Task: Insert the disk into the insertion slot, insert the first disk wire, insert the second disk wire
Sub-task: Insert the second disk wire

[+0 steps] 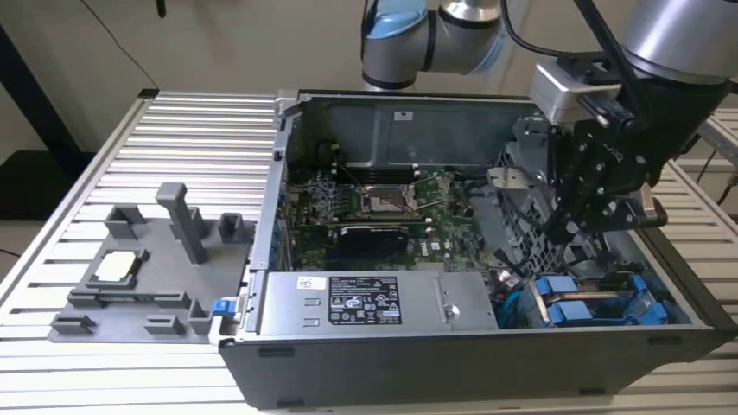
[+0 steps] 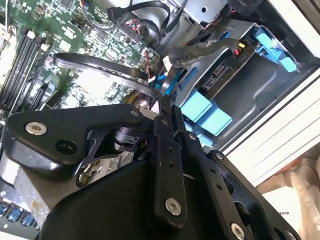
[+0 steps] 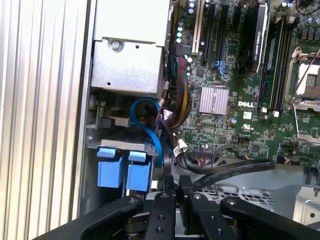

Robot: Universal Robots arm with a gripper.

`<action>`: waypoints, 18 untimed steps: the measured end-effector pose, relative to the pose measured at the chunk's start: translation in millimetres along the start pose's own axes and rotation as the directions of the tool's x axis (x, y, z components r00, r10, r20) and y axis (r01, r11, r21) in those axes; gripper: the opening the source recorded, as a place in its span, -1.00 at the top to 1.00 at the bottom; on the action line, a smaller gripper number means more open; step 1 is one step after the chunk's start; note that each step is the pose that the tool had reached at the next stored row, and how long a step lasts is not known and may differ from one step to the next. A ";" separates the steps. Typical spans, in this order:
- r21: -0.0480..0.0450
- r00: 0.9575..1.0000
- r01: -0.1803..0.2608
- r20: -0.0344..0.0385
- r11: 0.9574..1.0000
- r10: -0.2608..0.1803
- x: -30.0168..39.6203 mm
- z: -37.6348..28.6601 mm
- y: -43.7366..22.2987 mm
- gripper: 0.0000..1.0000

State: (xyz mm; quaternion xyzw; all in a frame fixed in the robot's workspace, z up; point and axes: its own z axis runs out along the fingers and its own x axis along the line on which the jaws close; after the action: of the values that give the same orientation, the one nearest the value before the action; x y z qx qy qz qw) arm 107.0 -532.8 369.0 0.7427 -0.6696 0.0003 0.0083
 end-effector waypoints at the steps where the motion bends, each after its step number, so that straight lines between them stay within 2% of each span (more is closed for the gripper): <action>1: -0.003 1.000 0.000 0.000 1.000 0.000 2.1 0.0 -1.0 0.68; 4: -0.014 1.000 0.000 0.002 1.000 0.000 8.8 0.1 -3.9 0.68; 14: -0.037 1.000 0.001 0.008 0.999 0.000 30.3 0.3 -12.9 0.68; 18: -0.039 1.000 0.001 0.017 0.999 -0.001 35.6 0.6 -18.1 0.68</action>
State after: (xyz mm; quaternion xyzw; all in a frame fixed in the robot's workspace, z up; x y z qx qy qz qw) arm 128.7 -566.3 368.7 0.7426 -0.6692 -0.0191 0.0171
